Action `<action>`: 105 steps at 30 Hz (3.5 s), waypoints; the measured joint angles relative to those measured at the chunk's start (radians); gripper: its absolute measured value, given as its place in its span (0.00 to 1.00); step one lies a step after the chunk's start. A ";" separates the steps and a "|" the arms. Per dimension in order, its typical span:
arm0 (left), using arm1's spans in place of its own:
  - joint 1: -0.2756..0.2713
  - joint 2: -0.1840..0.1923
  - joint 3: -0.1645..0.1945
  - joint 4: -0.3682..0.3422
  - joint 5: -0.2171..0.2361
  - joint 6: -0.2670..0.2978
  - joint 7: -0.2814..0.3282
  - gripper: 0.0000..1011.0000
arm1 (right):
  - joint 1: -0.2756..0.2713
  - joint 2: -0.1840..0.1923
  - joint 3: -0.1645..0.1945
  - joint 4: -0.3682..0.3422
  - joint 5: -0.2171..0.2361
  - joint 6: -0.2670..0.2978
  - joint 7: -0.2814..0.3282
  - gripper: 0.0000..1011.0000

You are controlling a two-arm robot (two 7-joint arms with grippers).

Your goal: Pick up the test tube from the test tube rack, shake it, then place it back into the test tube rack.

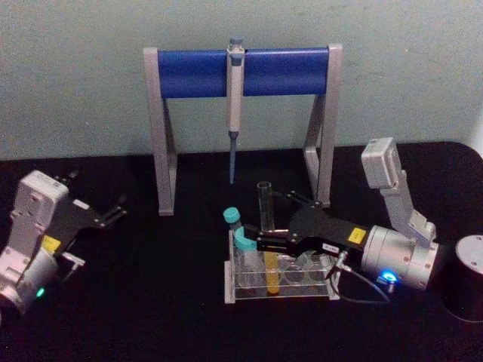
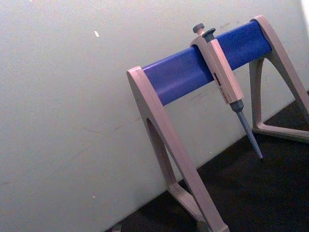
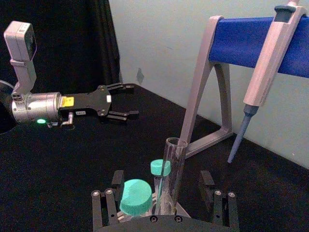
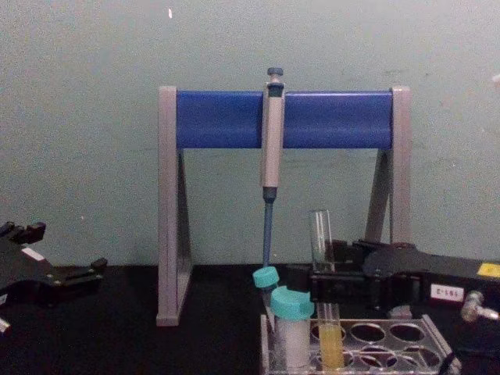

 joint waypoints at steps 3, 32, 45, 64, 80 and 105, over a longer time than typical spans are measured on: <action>0.000 0.000 0.000 0.000 0.000 0.000 0.000 0.99 | 0.005 -0.003 -0.004 0.007 -0.001 -0.001 0.001 0.99; 0.000 0.000 0.000 0.000 0.000 0.000 0.000 0.99 | 0.014 -0.007 -0.013 0.020 -0.006 0.000 0.000 0.88; 0.000 0.000 0.000 0.000 0.000 0.000 0.000 0.99 | 0.013 -0.007 -0.012 0.020 -0.006 0.000 -0.001 0.50; 0.000 0.000 0.000 0.000 0.000 0.000 0.000 0.99 | 0.013 -0.007 -0.012 0.020 -0.005 0.000 0.000 0.23; 0.000 0.000 0.000 0.000 0.000 0.000 0.000 0.99 | -0.014 -0.007 0.008 0.019 0.010 -0.091 0.022 0.23; 0.000 0.000 0.000 0.000 0.000 0.000 0.000 0.99 | -0.081 0.004 0.066 -0.047 0.048 -0.194 0.044 0.23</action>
